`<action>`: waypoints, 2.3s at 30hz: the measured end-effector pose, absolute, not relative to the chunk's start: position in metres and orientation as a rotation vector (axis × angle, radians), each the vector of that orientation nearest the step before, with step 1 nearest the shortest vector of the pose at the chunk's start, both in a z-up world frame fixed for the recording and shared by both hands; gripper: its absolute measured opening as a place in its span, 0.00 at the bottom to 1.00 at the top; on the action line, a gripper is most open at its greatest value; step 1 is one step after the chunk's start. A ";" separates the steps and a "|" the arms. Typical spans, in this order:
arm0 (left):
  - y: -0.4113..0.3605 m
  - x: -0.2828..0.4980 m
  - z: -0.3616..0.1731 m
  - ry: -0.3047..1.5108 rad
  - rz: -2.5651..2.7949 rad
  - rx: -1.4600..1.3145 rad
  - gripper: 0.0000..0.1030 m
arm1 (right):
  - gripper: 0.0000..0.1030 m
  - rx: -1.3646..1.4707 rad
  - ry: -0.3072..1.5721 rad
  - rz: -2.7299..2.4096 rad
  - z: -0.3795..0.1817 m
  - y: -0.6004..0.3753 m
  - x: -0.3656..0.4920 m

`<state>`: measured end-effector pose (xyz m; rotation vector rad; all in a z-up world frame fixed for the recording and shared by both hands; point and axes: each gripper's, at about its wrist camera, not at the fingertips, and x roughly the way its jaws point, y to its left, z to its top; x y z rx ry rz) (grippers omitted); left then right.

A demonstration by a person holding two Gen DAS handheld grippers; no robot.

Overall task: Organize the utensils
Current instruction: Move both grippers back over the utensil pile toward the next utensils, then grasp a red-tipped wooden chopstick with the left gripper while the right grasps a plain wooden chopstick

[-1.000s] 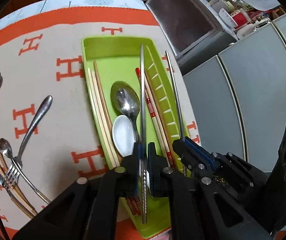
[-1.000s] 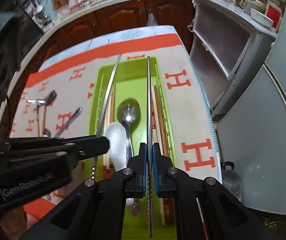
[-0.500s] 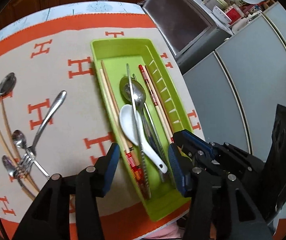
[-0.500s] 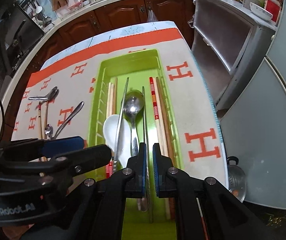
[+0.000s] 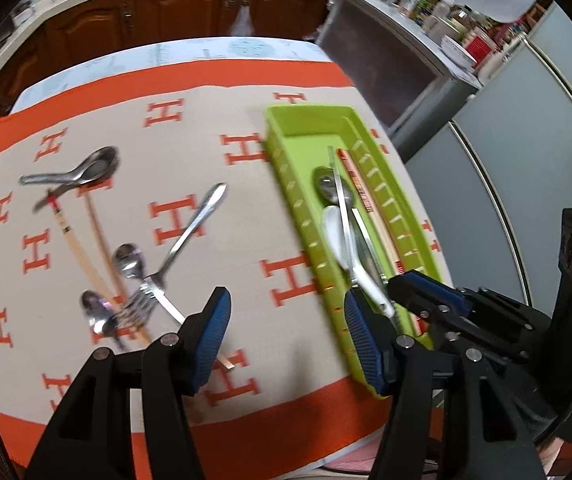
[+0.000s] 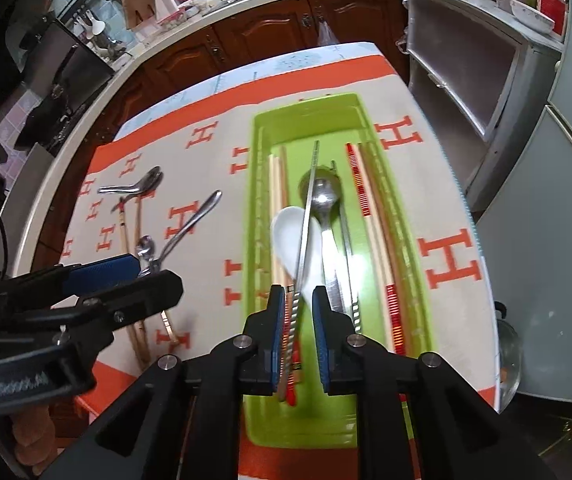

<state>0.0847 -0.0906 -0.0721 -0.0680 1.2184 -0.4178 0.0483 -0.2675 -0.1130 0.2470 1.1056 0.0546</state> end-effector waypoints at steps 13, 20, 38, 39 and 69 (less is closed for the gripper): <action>0.026 0.081 -0.083 1.193 -0.227 -0.195 0.56 | 0.15 0.245 1.136 0.148 -0.112 -0.228 0.050; 0.070 0.086 -0.106 1.231 -0.141 -0.285 0.56 | 0.15 0.209 1.146 0.213 -0.111 -0.202 0.056; 0.096 0.124 -0.147 1.320 -0.109 -0.393 0.56 | 0.15 0.101 1.207 0.352 -0.135 -0.128 0.086; 0.094 0.130 -0.150 1.331 -0.118 -0.400 0.56 | 0.15 0.099 1.208 0.354 -0.136 -0.125 0.088; 0.037 0.153 -0.169 1.358 -0.045 -0.033 0.08 | 0.15 0.125 1.219 0.414 -0.148 -0.125 0.089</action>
